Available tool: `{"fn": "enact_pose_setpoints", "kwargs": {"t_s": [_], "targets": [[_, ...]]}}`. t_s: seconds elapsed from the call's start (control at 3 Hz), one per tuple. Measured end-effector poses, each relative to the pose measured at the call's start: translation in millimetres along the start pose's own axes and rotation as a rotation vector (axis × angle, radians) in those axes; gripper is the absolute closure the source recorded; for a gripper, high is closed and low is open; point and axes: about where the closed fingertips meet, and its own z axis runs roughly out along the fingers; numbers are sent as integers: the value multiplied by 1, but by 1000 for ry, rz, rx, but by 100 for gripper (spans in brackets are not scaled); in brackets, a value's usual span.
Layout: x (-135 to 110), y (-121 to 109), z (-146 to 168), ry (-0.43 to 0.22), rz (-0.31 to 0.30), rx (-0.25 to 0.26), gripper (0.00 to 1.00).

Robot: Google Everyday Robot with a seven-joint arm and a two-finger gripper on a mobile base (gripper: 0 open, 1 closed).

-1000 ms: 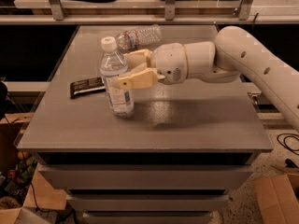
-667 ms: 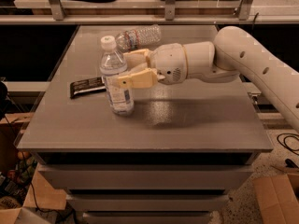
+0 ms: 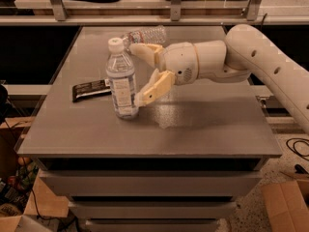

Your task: Place blue plastic bottle upright

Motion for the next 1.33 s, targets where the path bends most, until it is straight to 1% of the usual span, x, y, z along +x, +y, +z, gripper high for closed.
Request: {"fn": "enact_pose_setpoints", "kwargs": {"t_s": [0.67, 1.0, 1.33], "targets": [[-14, -5, -25, -10, -18, -10, 0], [-19, -4, -38, -25, -5, -35, 0], [-19, -4, -38, -26, -4, -37, 0]]}}
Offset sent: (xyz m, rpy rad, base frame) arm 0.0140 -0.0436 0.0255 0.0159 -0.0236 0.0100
